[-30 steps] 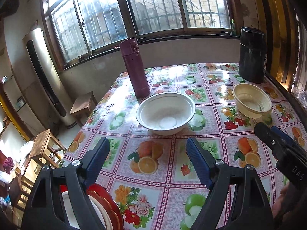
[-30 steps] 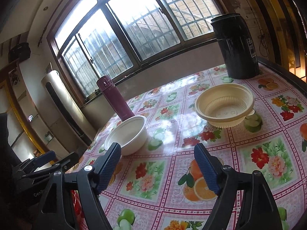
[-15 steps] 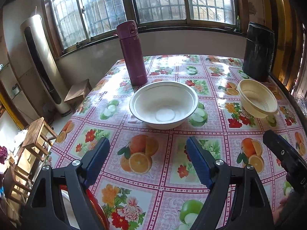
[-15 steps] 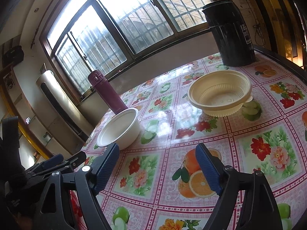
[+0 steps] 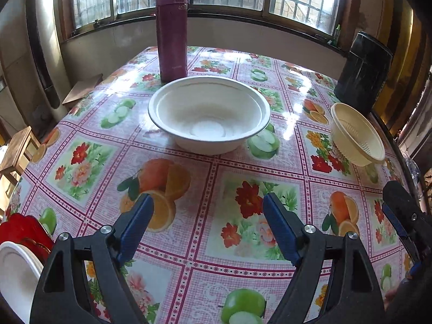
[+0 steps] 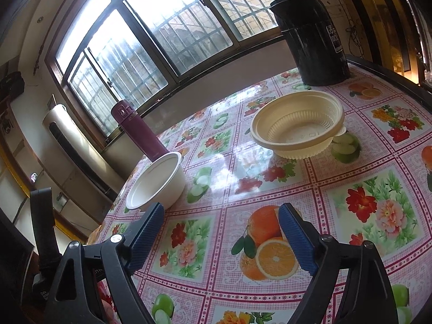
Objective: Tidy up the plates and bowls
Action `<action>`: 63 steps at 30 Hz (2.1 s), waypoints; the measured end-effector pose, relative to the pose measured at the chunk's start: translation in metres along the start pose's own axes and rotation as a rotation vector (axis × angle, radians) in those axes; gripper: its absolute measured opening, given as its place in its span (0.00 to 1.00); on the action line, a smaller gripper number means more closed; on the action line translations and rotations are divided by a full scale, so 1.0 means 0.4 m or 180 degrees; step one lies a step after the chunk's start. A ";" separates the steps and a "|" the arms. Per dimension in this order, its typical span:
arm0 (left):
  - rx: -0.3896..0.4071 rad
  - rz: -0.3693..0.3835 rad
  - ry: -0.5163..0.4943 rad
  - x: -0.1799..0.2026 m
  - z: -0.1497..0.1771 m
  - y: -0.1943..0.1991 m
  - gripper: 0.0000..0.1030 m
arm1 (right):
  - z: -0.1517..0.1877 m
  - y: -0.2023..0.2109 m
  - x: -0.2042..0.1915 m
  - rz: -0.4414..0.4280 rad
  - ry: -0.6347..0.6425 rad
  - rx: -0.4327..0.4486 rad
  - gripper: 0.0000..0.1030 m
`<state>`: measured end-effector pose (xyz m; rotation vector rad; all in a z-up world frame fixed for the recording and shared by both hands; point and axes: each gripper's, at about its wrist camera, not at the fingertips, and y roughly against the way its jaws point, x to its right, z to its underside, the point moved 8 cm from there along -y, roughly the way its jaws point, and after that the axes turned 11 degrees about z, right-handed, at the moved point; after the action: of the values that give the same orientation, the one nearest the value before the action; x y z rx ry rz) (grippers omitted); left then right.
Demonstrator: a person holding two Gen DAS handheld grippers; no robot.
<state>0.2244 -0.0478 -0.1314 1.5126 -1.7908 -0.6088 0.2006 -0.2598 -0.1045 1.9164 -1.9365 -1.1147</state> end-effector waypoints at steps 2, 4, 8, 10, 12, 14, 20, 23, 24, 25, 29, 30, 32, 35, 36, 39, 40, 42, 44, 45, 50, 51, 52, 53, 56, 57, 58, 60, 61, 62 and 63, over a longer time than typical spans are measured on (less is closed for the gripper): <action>0.0021 0.0040 0.0005 0.003 0.001 -0.002 0.83 | 0.002 -0.001 -0.002 -0.0001 0.0010 -0.0011 0.85; 0.0079 0.0045 0.0014 0.002 -0.003 0.006 0.85 | 0.004 -0.003 -0.006 0.0000 0.0030 -0.0019 0.85; 0.0197 0.0019 -0.0041 0.005 -0.011 0.025 0.95 | 0.008 -0.006 -0.008 0.0002 0.0037 -0.0043 0.85; 0.0220 0.0038 -0.0040 0.005 -0.014 0.031 1.00 | 0.009 -0.006 -0.008 -0.0002 0.0031 -0.0046 0.85; 0.0224 0.0011 -0.0056 0.004 -0.014 0.032 1.00 | 0.008 -0.006 -0.008 0.0000 0.0036 -0.0042 0.85; 0.0225 -0.0019 -0.0062 0.000 -0.013 0.031 1.00 | 0.010 -0.006 -0.011 -0.0008 0.0044 -0.0049 0.85; 0.0211 -0.0064 -0.0107 -0.002 -0.011 0.026 1.00 | 0.011 -0.006 -0.014 -0.0008 0.0057 -0.0046 0.85; 0.0206 -0.0068 -0.0095 -0.004 -0.011 0.025 1.00 | 0.012 -0.006 -0.015 -0.0019 0.0054 -0.0055 0.85; 0.0211 -0.0070 -0.0087 -0.005 -0.011 0.026 1.00 | 0.013 -0.006 -0.015 -0.0015 0.0056 -0.0052 0.85; 0.0213 -0.0072 -0.0083 -0.006 -0.011 0.027 1.00 | 0.013 -0.006 -0.015 -0.0014 0.0059 -0.0050 0.85; 0.0213 -0.0073 -0.0091 -0.006 -0.010 0.027 1.00 | 0.013 -0.006 -0.016 -0.0012 0.0064 -0.0049 0.85; 0.0211 -0.0073 -0.0090 -0.006 -0.011 0.027 1.00 | 0.012 -0.006 -0.016 -0.0014 0.0064 -0.0051 0.85; 0.0219 -0.0083 -0.0091 -0.007 -0.011 0.028 1.00 | 0.012 -0.006 -0.016 -0.0015 0.0060 -0.0046 0.85; 0.0237 -0.0085 -0.0092 -0.006 -0.012 0.031 1.00 | 0.012 -0.005 -0.018 -0.0009 0.0068 -0.0042 0.85; 0.0242 -0.0093 -0.0099 -0.006 -0.012 0.032 1.00 | 0.012 -0.004 -0.018 -0.0012 0.0068 -0.0041 0.85; 0.0262 -0.0095 -0.0103 -0.006 -0.012 0.036 1.00 | 0.010 0.001 -0.020 -0.0006 0.0077 -0.0013 0.85; 0.0267 -0.0101 -0.0111 -0.005 -0.012 0.038 1.00 | 0.009 0.002 -0.021 -0.0012 0.0077 -0.0010 0.85; 0.0273 -0.0116 -0.0131 -0.004 -0.012 0.039 1.00 | 0.008 0.003 -0.020 -0.0010 0.0079 0.0000 0.85; 0.0272 -0.0116 -0.0137 -0.003 -0.011 0.039 1.00 | 0.008 0.003 -0.020 -0.0006 0.0084 0.0003 0.85; 0.0271 -0.0118 -0.0143 -0.001 -0.011 0.040 1.00 | 0.008 0.004 -0.020 -0.0008 0.0080 0.0002 0.85; 0.0298 -0.0131 -0.0151 -0.001 -0.009 0.046 1.00 | 0.004 0.007 -0.021 -0.0012 0.0078 0.0027 0.85; 0.0305 -0.0138 -0.0149 -0.001 -0.008 0.047 1.00 | 0.004 0.008 -0.021 -0.0007 0.0080 0.0034 0.85; 0.0309 -0.0142 -0.0150 -0.002 -0.006 0.049 1.00 | 0.003 0.008 -0.021 -0.0001 0.0086 0.0040 0.85; 0.0308 -0.0144 -0.0156 -0.002 -0.005 0.049 1.00 | 0.003 0.008 -0.021 -0.0003 0.0089 0.0041 0.85; 0.0314 -0.0146 -0.0134 -0.005 -0.003 0.053 1.00 | 0.001 0.009 -0.021 -0.0006 0.0088 0.0054 0.85; 0.0317 -0.0149 -0.0132 -0.005 -0.001 0.055 1.00 | 0.000 0.009 -0.021 -0.0006 0.0089 0.0055 0.85; 0.0319 -0.0155 -0.0129 -0.006 0.000 0.057 1.00 | 0.001 0.009 -0.021 -0.0010 0.0084 0.0050 0.85; 0.0304 -0.0154 -0.0110 -0.008 0.003 0.059 1.00 | 0.001 0.009 -0.021 -0.0012 0.0077 0.0045 0.85; 0.0298 -0.0152 -0.0105 -0.008 0.004 0.061 1.00 | 0.001 0.009 -0.021 -0.0011 0.0081 0.0046 0.85; 0.0299 -0.0156 -0.0105 -0.008 0.005 0.064 1.00 | 0.000 0.009 -0.022 -0.0014 0.0081 0.0047 0.85; 0.0301 -0.0161 -0.0107 -0.008 0.007 0.069 1.00 | 0.000 0.009 -0.021 -0.0018 0.0077 0.0047 0.85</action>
<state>0.2049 -0.0393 -0.1135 1.6241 -1.8344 -0.5843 0.1990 -0.2525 -0.0994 1.9351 -1.9334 -1.0766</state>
